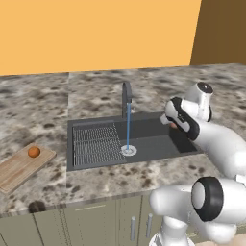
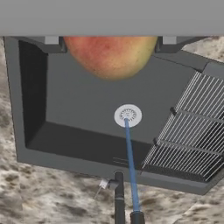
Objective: Pick the tangerine, peach from the sink and place them on the cutting board to airdry. Then turn off the sink faucet.
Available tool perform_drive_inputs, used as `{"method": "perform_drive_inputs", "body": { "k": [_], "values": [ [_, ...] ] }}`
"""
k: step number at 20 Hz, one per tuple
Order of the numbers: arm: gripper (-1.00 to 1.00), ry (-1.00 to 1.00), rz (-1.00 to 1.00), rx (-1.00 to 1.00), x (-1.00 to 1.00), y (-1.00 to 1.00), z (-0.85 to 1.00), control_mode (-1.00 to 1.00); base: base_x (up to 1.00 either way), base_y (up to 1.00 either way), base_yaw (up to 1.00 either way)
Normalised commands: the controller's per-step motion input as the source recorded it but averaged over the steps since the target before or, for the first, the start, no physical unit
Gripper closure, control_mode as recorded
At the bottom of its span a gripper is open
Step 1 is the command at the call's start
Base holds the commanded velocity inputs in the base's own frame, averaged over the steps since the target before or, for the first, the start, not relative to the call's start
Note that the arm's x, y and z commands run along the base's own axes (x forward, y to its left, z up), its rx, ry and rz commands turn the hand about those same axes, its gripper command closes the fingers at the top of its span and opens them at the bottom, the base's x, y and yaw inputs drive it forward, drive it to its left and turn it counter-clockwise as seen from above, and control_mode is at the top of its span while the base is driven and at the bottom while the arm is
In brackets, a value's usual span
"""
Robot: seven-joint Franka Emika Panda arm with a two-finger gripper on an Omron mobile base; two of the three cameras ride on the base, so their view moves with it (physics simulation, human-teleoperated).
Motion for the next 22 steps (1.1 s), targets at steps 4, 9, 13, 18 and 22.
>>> {"method": "perform_drive_inputs", "body": {
  "k": [4, 9, 13, 18, 22],
  "values": [
    [1.00, -0.04, 0.17, -0.02, -0.46, 0.59, 0.61, -1.00, 0.00, 0.00, 0.00],
    [1.00, -0.08, 0.05, -0.01, -0.61, 0.72, 0.47, -1.00, 0.00, 0.00, 0.00],
    [1.00, -0.12, -0.05, 0.00, -0.71, 0.92, 0.31, -1.00, 0.00, 0.00, 0.00],
    [1.00, -0.19, -0.17, -0.01, -0.71, 1.00, 0.12, -1.00, 0.00, 0.00, 0.00],
    [1.00, -0.10, -0.16, 0.00, -0.62, 1.00, 0.11, -1.00, 0.00, 0.00, 0.00]
  ]
}}
